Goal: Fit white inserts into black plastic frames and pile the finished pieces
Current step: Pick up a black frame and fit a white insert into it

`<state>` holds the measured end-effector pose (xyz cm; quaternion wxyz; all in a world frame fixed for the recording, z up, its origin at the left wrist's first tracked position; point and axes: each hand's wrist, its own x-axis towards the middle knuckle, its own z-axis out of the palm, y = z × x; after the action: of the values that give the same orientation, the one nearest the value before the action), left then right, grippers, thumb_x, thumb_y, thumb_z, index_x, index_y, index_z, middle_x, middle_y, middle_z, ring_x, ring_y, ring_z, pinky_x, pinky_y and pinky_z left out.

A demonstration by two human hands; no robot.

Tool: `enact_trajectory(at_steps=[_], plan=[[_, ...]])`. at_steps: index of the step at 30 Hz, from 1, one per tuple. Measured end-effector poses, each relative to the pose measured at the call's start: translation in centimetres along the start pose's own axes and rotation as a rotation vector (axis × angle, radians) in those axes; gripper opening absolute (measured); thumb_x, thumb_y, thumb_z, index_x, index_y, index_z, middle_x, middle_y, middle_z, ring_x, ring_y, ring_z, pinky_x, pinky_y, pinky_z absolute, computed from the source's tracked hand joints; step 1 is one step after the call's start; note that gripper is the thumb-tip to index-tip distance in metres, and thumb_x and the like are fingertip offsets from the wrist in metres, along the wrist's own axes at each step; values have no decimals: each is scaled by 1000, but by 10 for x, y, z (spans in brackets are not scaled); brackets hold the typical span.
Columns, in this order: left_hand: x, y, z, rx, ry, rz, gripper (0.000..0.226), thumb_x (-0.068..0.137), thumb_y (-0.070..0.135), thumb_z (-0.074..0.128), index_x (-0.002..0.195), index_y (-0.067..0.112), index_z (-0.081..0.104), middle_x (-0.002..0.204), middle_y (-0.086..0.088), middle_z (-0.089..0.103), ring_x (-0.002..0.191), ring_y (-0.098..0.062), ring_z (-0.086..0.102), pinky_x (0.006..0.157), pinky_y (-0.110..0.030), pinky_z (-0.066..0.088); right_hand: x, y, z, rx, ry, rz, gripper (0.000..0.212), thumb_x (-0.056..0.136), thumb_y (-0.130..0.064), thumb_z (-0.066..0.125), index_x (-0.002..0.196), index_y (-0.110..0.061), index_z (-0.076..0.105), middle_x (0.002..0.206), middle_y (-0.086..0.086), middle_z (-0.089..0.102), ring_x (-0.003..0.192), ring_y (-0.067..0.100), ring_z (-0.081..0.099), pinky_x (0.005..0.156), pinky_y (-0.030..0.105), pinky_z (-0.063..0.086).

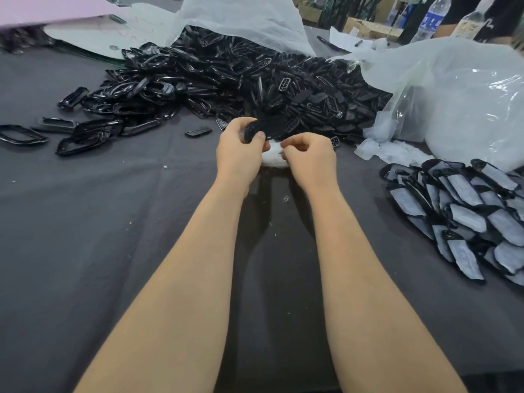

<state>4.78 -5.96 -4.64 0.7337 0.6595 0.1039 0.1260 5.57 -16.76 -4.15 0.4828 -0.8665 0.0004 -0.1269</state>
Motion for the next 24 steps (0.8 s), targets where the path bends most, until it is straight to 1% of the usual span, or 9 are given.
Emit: enact_trajectory(at_steps=[4, 6, 8, 10, 12, 14, 17, 19, 24], plan=[[2, 0, 2, 49, -8, -9, 21, 94, 5, 53, 95, 26, 54, 94, -4, 67, 83, -14, 66, 93, -44, 54, 4, 0, 0, 204, 50, 132, 22, 84, -13, 57, 65, -21, 64, 69, -1, 69, 81, 22, 68, 80, 38, 55], [3, -1, 1, 33, -2, -11, 24, 94, 5, 53, 91, 28, 53, 93, -4, 66, 79, -12, 66, 93, -43, 54, 5, 1, -1, 283, 82, 192, 23, 86, -21, 59, 63, -18, 62, 63, -4, 65, 77, 22, 67, 81, 43, 55], [4, -2, 1, 17, 7, -16, 23, 94, 5, 53, 91, 29, 53, 90, -1, 66, 76, -9, 66, 92, -40, 55, 7, 3, -3, 321, 173, 202, 15, 87, -17, 61, 73, -19, 58, 68, -5, 63, 81, 23, 67, 83, 43, 56], [3, -3, 1, 23, 8, -4, 21, 95, 6, 53, 95, 27, 53, 90, -1, 67, 77, -8, 66, 90, -38, 55, 8, 5, -5, 389, 246, 200, 10, 88, -9, 60, 87, -17, 54, 80, -3, 59, 80, 19, 67, 84, 38, 56], [1, -3, 2, 33, 10, 23, 21, 95, 6, 53, 98, 27, 53, 93, -3, 67, 77, -8, 66, 89, -38, 56, 8, 6, -7, 465, 252, 192, 19, 89, -5, 58, 103, -16, 51, 84, -3, 58, 70, 8, 64, 79, 28, 56], [0, -3, 2, 12, 39, 48, 21, 95, 6, 53, 100, 27, 54, 89, -1, 67, 78, -9, 66, 88, -38, 56, 8, 4, -7, 486, 231, 173, 22, 90, -3, 57, 108, -14, 50, 83, -3, 59, 68, 5, 63, 76, 23, 56], [0, -2, -1, -37, 106, 68, 21, 95, 8, 53, 104, 27, 54, 85, 5, 65, 78, -8, 66, 88, -38, 56, 7, 0, -7, 517, 209, 183, 11, 92, -1, 54, 97, -11, 57, 84, -1, 61, 68, 5, 63, 68, 18, 54], [0, -1, -2, -80, 128, 73, 21, 96, 7, 53, 106, 25, 54, 88, 4, 63, 74, -4, 66, 86, -35, 57, 6, -2, -7, 594, 180, 203, 15, 93, 0, 51, 86, -13, 56, 82, 1, 63, 68, 8, 66, 66, 19, 54], [-4, 10, -2, -221, 94, 141, 21, 96, 5, 53, 101, 25, 56, 89, -3, 63, 68, -1, 65, 70, -21, 55, 6, -3, -3, 612, 26, 190, 14, 93, -1, 46, 88, -12, 53, 78, 9, 67, 61, 9, 69, 56, 18, 52]])
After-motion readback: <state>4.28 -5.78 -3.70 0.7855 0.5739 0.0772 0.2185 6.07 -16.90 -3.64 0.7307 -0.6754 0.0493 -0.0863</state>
